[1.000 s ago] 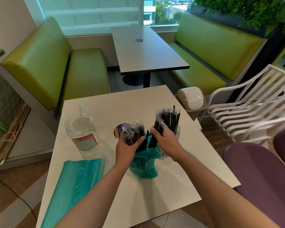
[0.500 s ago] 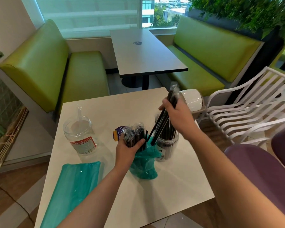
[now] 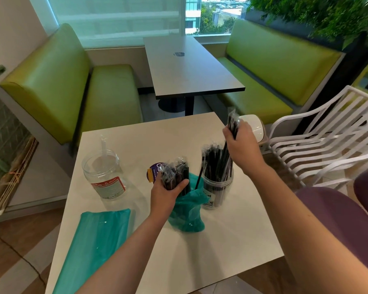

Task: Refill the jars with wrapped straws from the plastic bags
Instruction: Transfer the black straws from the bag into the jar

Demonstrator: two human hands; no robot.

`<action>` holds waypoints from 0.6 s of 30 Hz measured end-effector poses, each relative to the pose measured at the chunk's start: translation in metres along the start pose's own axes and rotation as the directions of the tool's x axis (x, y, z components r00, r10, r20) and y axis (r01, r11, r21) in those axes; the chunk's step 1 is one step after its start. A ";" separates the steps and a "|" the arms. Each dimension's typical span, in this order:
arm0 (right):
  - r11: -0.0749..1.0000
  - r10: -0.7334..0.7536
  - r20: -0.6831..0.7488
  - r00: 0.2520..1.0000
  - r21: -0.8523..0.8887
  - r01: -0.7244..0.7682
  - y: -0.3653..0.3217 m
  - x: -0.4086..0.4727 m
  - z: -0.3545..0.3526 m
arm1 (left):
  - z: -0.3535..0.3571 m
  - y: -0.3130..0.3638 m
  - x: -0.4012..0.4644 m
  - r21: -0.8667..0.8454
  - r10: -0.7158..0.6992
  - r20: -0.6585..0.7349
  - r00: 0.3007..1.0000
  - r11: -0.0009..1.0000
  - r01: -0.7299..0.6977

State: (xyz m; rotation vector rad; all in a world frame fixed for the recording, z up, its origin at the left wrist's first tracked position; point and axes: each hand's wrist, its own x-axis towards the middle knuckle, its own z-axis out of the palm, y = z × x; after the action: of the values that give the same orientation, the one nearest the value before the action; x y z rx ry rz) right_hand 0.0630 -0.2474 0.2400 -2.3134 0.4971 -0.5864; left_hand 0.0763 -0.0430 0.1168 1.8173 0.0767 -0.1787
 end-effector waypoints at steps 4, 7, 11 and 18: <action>0.988 0.089 0.072 0.993 -0.134 -0.079 0.025 -0.009 0.018 | -0.001 0.001 0.001 -0.006 -0.009 -0.005 1.000 1.000 0.009; 0.974 0.162 0.086 0.983 -0.174 -0.145 0.050 -0.012 0.030 | -0.001 0.000 0.001 -0.015 -0.014 -0.005 1.000 1.000 0.014; 0.950 0.268 0.078 0.960 -0.185 -0.250 0.068 -0.017 0.041 | -0.001 0.000 0.001 -0.016 -0.019 -0.007 1.000 1.000 0.019; 0.938 0.320 0.137 0.938 -0.186 -0.293 0.070 -0.017 0.047 | -0.002 0.001 0.000 -0.018 -0.022 0.001 1.000 1.000 0.022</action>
State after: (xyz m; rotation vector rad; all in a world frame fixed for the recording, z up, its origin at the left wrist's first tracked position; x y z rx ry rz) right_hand 0.0616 -0.2624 0.1550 -2.3456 0.8340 -0.2059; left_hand 0.0769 -0.0411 0.1179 1.7995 0.0975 -0.1933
